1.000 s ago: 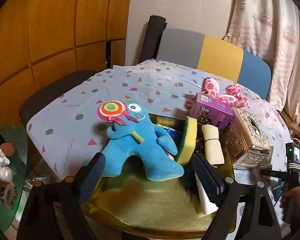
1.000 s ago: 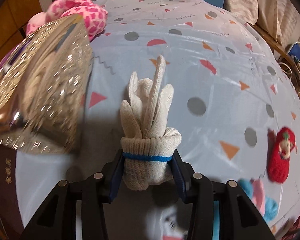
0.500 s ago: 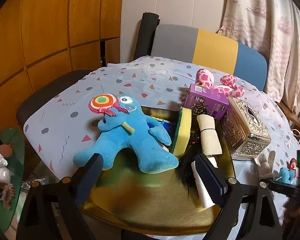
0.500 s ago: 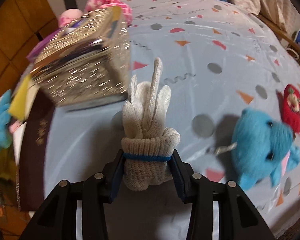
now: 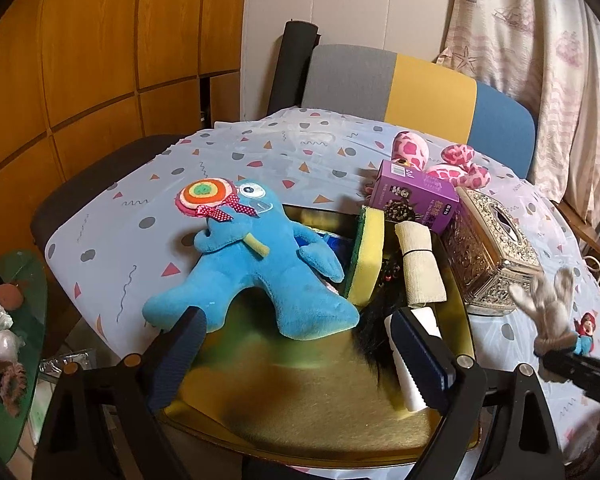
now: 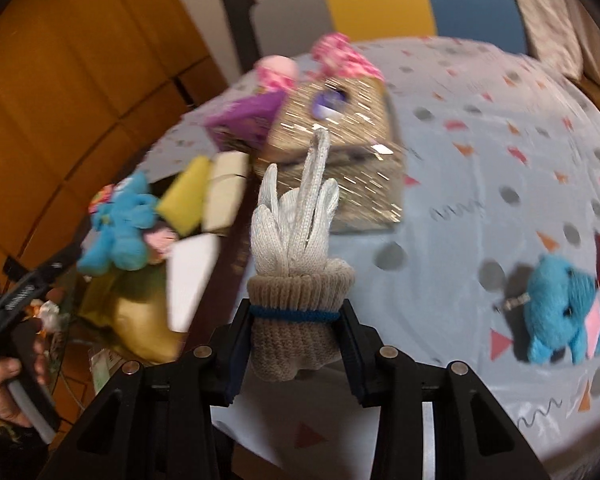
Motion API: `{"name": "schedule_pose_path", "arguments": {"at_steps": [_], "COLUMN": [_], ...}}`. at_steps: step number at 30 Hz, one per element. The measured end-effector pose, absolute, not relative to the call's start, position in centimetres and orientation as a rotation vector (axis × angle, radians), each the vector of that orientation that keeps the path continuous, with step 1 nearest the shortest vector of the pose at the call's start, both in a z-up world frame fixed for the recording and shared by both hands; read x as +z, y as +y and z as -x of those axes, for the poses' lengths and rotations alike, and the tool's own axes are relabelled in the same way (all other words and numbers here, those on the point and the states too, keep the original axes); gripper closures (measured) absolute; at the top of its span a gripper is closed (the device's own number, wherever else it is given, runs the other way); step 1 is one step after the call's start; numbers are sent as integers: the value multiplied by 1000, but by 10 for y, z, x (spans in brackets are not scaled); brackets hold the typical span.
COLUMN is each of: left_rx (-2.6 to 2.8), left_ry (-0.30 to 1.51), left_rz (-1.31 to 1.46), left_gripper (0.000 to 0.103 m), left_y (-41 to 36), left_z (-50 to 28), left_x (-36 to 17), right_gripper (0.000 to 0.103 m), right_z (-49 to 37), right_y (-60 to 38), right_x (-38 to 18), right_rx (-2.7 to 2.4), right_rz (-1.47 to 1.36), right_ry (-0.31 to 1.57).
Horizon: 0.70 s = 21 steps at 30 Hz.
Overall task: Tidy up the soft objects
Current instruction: 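Carry the white glove into the gold tray and open the right tool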
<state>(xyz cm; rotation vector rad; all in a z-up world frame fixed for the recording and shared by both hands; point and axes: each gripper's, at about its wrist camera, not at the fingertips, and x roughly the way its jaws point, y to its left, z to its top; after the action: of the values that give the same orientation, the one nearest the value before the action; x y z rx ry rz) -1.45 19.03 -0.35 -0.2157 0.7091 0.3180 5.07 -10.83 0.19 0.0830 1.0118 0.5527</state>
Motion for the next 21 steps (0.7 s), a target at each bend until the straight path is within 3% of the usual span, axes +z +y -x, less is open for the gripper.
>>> {"name": "schedule_pose_path", "arguments": {"at_steps": [11, 21], "left_rx": [347, 386], "left_ry": [703, 707], "left_rz": [224, 240], "left_gripper": [9, 9], "left_y": [199, 214], "left_z": [20, 25], "left_x": [-4, -8], "right_gripper": [63, 58], "right_z": [-56, -55], "right_y": [-2, 69], "right_x": [14, -32], "right_rx": [753, 801], "right_rz": [106, 161], "right_ry": [1042, 1185]}}
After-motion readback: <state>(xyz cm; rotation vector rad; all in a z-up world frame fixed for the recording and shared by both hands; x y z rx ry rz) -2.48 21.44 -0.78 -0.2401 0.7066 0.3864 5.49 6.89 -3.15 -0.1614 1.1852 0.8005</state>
